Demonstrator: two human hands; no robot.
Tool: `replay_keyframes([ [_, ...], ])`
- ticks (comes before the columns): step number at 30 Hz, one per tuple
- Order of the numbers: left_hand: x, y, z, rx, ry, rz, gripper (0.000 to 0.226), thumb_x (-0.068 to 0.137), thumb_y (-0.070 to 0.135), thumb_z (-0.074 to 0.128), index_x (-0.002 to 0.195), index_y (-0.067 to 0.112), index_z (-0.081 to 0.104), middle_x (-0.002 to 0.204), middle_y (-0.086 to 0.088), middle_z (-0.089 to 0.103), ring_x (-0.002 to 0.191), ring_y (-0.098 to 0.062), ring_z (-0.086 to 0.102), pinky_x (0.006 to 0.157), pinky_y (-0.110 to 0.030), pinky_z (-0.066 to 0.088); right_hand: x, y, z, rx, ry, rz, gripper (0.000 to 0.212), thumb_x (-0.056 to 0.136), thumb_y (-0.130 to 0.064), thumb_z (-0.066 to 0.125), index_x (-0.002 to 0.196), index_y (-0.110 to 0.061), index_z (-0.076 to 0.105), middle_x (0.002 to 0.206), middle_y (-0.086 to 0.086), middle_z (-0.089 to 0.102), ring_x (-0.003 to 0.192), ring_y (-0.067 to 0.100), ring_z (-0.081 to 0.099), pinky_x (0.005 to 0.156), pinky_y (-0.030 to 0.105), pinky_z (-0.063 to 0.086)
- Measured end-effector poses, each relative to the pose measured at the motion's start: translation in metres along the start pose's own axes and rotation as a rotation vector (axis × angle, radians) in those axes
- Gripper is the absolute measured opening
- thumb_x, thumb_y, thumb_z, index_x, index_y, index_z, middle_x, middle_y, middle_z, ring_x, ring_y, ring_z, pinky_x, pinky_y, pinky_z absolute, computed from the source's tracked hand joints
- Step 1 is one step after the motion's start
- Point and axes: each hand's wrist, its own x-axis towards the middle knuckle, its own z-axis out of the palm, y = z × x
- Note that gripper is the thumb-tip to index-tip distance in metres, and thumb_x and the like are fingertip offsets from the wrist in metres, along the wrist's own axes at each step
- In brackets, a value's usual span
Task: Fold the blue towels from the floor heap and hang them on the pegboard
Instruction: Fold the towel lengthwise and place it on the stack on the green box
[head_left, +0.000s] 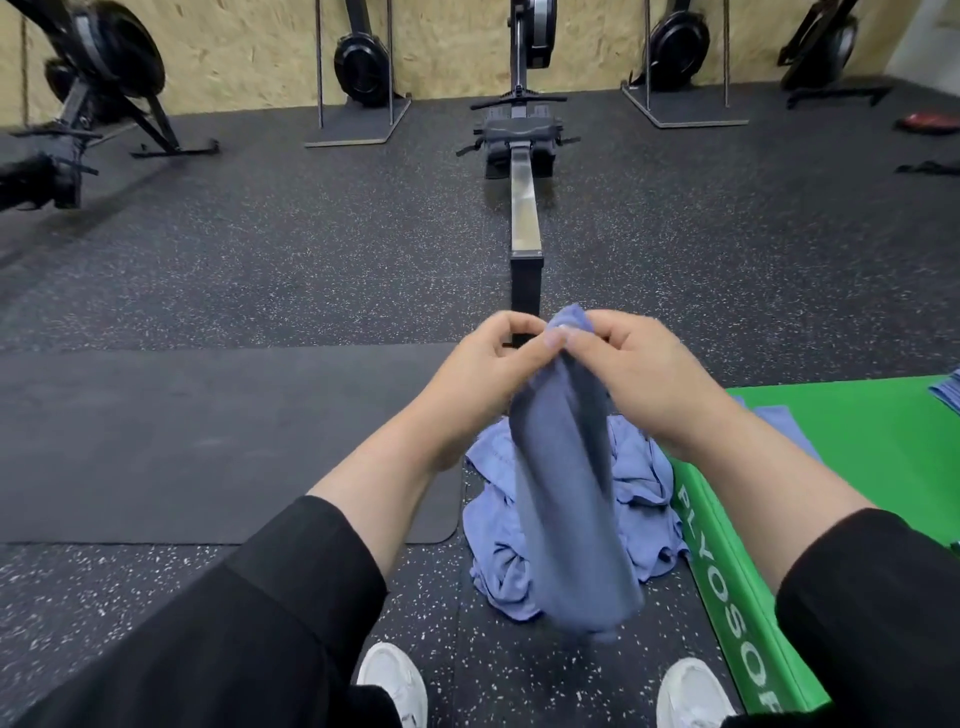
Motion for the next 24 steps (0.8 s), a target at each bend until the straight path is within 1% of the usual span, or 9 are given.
replay_keyframes([
  [2,-0.002,-0.012,-0.003,-0.047,-0.149,-0.086,0.019,0.095,0.025,0.07,0.111,0.016,0.066,0.093,0.002,0.071,0.079,-0.01,0.062,0.072,-0.03,0.047,0.003,0.0,-0.003,0.007,0.072,-0.005,0.043,0.091,-0.048,0.054,0.089,-0.006,0.063,0.078,0.001,0.056,0.075,0.014,0.046,0.071,0.038,0.038],
  [4,-0.001,-0.027,-0.006,0.059,-0.24,-0.149,0.022,0.088,0.019,0.076,0.109,0.014,0.071,0.104,-0.001,0.077,0.091,-0.013,0.068,0.085,-0.035,0.053,0.006,0.003,-0.006,0.01,0.14,-0.009,0.034,0.095,-0.041,0.053,0.081,-0.01,0.059,0.074,-0.001,0.051,0.073,0.014,0.043,0.069,0.037,0.035],
  [6,0.0,-0.039,-0.007,0.218,-0.236,-0.202,0.02,0.081,0.024,0.08,0.096,0.011,0.075,0.095,-0.002,0.077,0.083,-0.013,0.065,0.083,-0.04,0.053,0.009,0.008,-0.012,0.058,0.217,0.006,0.025,0.098,-0.032,0.053,0.078,-0.019,0.06,0.074,-0.005,0.054,0.074,0.011,0.045,0.069,0.035,0.036],
  [9,0.005,-0.046,-0.011,0.451,-0.162,-0.248,0.031,0.083,0.029,0.078,0.067,0.011,0.059,0.066,0.001,0.049,0.065,-0.014,0.04,0.063,-0.032,0.031,0.012,0.023,-0.021,0.039,0.284,0.028,0.021,0.095,-0.033,0.052,0.086,-0.017,0.063,0.079,-0.002,0.06,0.077,0.012,0.05,0.072,0.037,0.042],
  [11,0.01,-0.048,-0.018,0.598,-0.101,-0.206,0.032,0.087,0.027,0.074,0.068,0.012,0.053,0.065,-0.001,0.042,0.063,-0.015,0.034,0.059,-0.033,0.026,0.014,0.036,-0.028,-0.02,0.307,0.05,0.025,0.093,-0.036,0.051,0.091,-0.014,0.062,0.079,0.001,0.058,0.075,0.014,0.048,0.07,0.041,0.043],
  [14,0.02,-0.053,-0.032,0.807,-0.04,-0.138,0.019,0.087,0.02,0.07,0.077,0.009,0.058,0.067,-0.005,0.055,0.065,-0.019,0.046,0.056,-0.031,0.033,0.015,0.054,-0.037,-0.106,0.338,0.073,0.021,0.095,-0.032,0.051,0.089,-0.014,0.062,0.074,-0.001,0.053,0.07,0.012,0.043,0.065,0.036,0.038],
  [20,0.032,-0.066,-0.071,1.032,0.153,-0.19,0.01,0.083,0.009,0.057,0.075,0.014,0.062,0.065,-0.002,0.056,0.072,-0.031,0.054,0.051,-0.027,0.032,0.02,0.076,-0.05,-0.244,0.356,0.104,0.02,0.095,-0.026,0.052,0.086,-0.012,0.063,0.066,-0.004,0.048,0.064,0.013,0.039,0.063,0.035,0.034],
  [22,0.034,-0.066,-0.08,1.042,0.231,-0.194,0.014,0.088,0.009,0.055,0.077,0.013,0.063,0.069,-0.005,0.057,0.074,-0.033,0.054,0.053,-0.029,0.032,0.02,0.08,-0.054,-0.266,0.364,0.14,0.024,0.089,-0.03,0.051,0.084,-0.01,0.062,0.067,0.001,0.051,0.064,0.015,0.04,0.063,0.038,0.038],
  [24,0.035,-0.065,-0.084,0.994,0.311,-0.175,0.017,0.095,0.014,0.054,0.079,0.014,0.061,0.073,-0.004,0.057,0.076,-0.032,0.052,0.059,-0.032,0.034,0.02,0.082,-0.057,-0.22,0.368,0.2,0.021,0.081,-0.031,0.053,0.084,-0.014,0.065,0.068,0.008,0.061,0.065,0.018,0.047,0.068,0.05,0.052],
])
